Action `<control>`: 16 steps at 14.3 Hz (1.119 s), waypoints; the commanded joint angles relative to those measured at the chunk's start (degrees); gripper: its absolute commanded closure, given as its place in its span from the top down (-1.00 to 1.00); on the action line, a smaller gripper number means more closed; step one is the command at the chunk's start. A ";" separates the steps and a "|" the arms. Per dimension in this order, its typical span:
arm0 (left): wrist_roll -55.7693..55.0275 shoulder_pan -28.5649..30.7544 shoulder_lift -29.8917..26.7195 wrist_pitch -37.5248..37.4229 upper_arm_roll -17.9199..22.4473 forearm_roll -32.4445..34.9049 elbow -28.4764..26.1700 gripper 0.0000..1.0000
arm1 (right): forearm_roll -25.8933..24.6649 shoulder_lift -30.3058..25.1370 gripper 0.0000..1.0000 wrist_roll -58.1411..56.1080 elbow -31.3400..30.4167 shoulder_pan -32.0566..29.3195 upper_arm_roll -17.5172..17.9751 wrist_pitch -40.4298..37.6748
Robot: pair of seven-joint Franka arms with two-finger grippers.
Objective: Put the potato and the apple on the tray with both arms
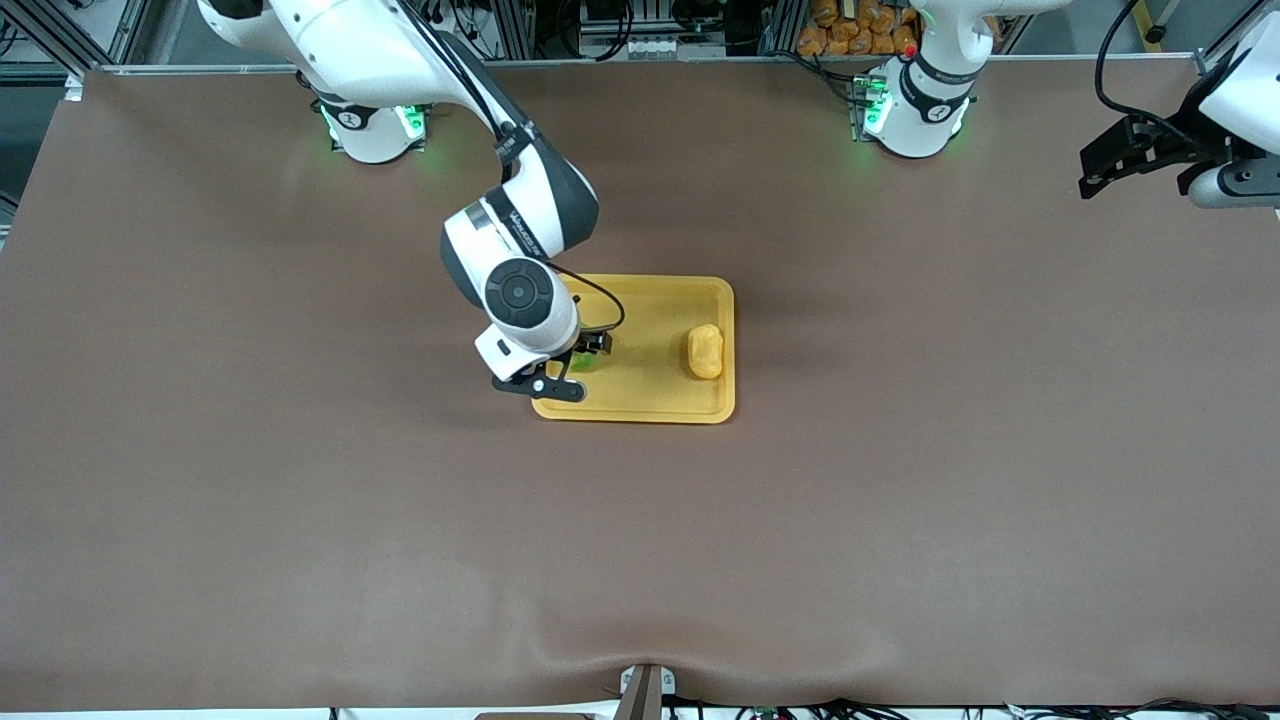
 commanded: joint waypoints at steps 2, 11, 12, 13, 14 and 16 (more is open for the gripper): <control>-0.22 0.49 -0.81 -0.61 0.41 -1.38 -0.41 1.00 | 0.88 -1.34 1.00 -0.17 6.33 -3.49 0.60 -5.51; -0.48 0.41 -0.81 -0.78 -0.02 -1.56 -0.50 1.00 | 0.26 -1.43 1.00 -0.88 19.61 -13.06 0.60 -23.26; -0.57 0.32 -0.90 -0.78 -0.29 -1.73 -0.32 1.00 | 0.17 -1.87 1.00 -0.70 20.32 -14.30 0.60 -24.67; -0.57 0.32 -0.99 -0.78 -0.29 -1.74 -0.32 1.00 | 0.09 -2.74 1.00 -0.70 20.67 -14.92 0.51 -25.38; -0.57 0.32 -1.07 -0.78 -0.29 -1.74 -0.32 1.00 | 0.09 -3.53 1.00 -0.79 20.76 -16.05 0.43 -25.39; -0.66 0.41 -1.16 -0.78 -0.20 -1.82 -0.49 1.00 | 0.26 -4.85 1.00 -1.66 21.03 -18.69 0.69 -25.47</control>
